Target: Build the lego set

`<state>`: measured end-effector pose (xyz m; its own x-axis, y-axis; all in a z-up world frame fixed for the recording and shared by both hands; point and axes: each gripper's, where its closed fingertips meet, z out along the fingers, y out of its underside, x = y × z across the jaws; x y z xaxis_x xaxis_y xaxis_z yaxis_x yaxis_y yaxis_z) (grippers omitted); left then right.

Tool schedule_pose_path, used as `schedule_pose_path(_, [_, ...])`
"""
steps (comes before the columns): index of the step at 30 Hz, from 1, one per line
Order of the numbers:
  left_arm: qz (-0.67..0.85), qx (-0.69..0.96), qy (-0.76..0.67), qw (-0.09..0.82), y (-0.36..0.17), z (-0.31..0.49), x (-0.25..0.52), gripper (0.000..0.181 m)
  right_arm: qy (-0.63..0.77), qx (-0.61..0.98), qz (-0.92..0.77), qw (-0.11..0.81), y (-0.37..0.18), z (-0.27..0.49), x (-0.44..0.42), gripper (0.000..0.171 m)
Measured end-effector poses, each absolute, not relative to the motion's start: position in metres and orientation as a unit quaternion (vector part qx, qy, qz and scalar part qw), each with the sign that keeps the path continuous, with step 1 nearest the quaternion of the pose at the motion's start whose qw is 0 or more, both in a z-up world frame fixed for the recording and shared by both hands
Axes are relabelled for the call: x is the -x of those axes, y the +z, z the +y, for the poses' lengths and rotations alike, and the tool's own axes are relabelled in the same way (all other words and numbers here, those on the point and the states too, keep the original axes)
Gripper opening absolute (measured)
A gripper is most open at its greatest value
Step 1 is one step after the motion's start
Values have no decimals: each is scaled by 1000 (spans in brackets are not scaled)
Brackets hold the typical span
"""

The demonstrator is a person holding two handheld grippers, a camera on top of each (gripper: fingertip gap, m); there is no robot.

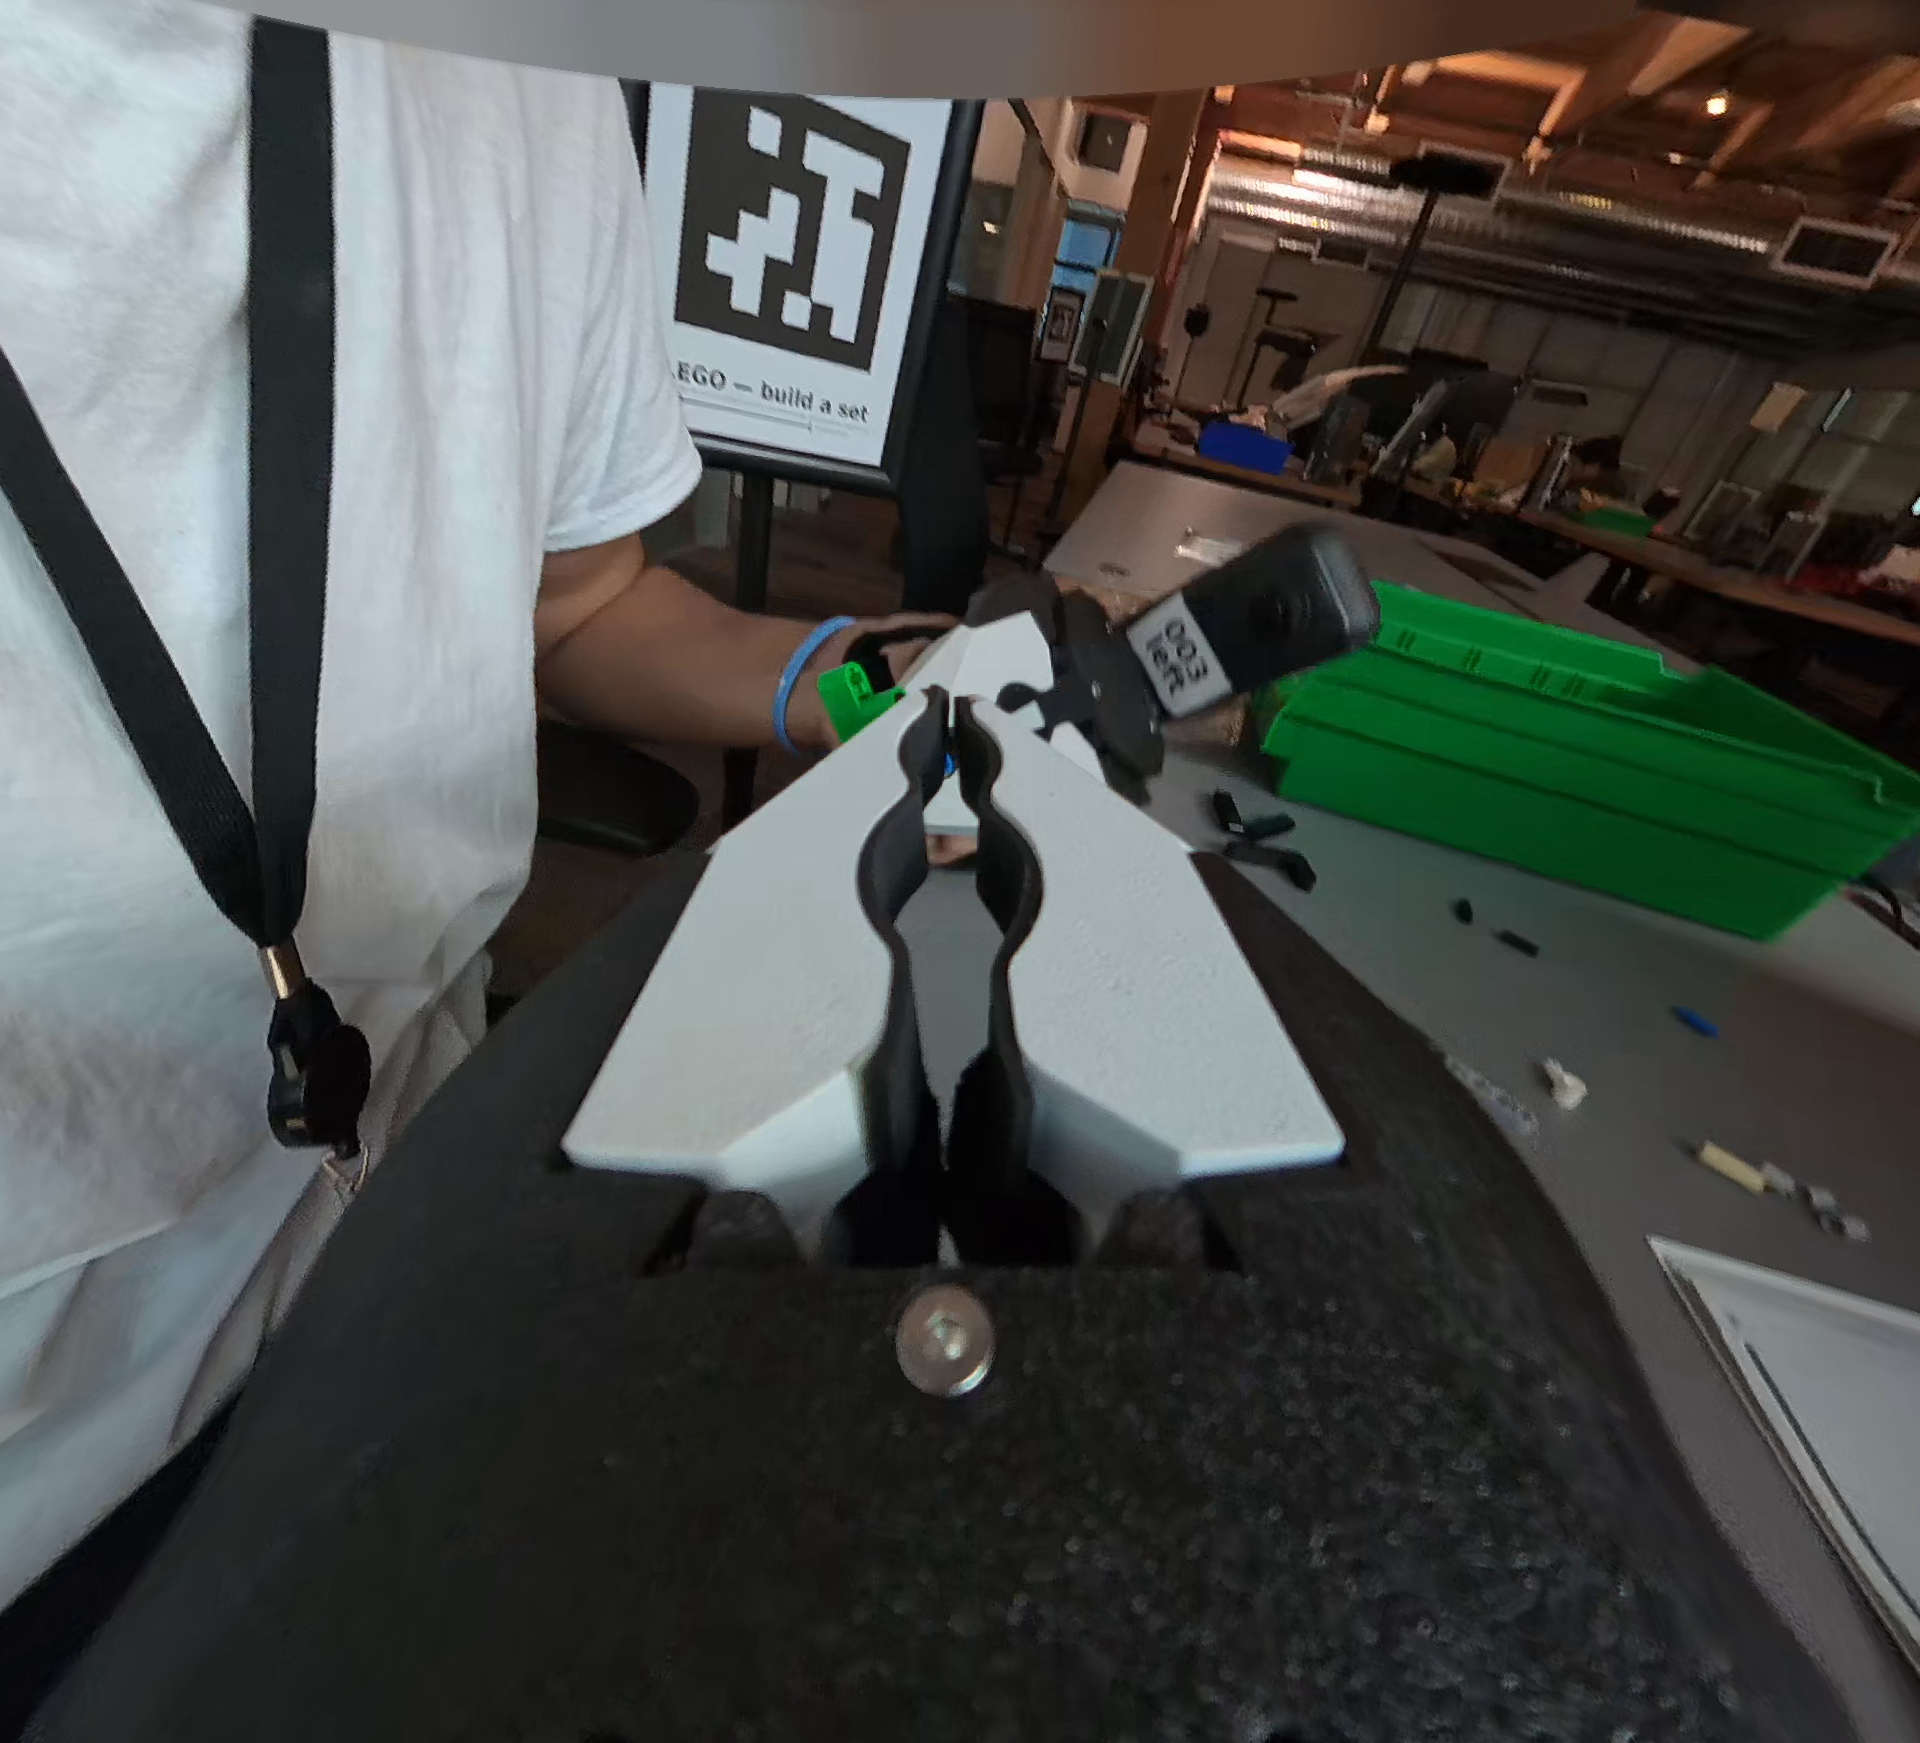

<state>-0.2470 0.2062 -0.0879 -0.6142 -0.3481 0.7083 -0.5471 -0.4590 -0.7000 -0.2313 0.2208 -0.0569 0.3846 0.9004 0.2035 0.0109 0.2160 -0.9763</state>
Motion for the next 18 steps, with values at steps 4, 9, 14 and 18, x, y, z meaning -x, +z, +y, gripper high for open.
schedule_pose_path(4, [-599, -513, 615, -14, -130, 225, 239, 2, 278, 622, -405, 610, -89, 237, 213, 5])
schedule_pose_path(9, [-664, -543, 493, -148, -155, 255, 233, 3, 202, 749, -380, 505, -134, 232, 202, 27])
schedule_pose_path(14, [-647, -567, 436, -263, -154, 281, 212, 3, 149, 778, -334, 511, -146, 231, 208, 18])
schedule_pose_path(18, [-622, -582, 382, -359, -149, 312, 196, 3, 150, 795, -306, 501, -150, 234, 204, 18])
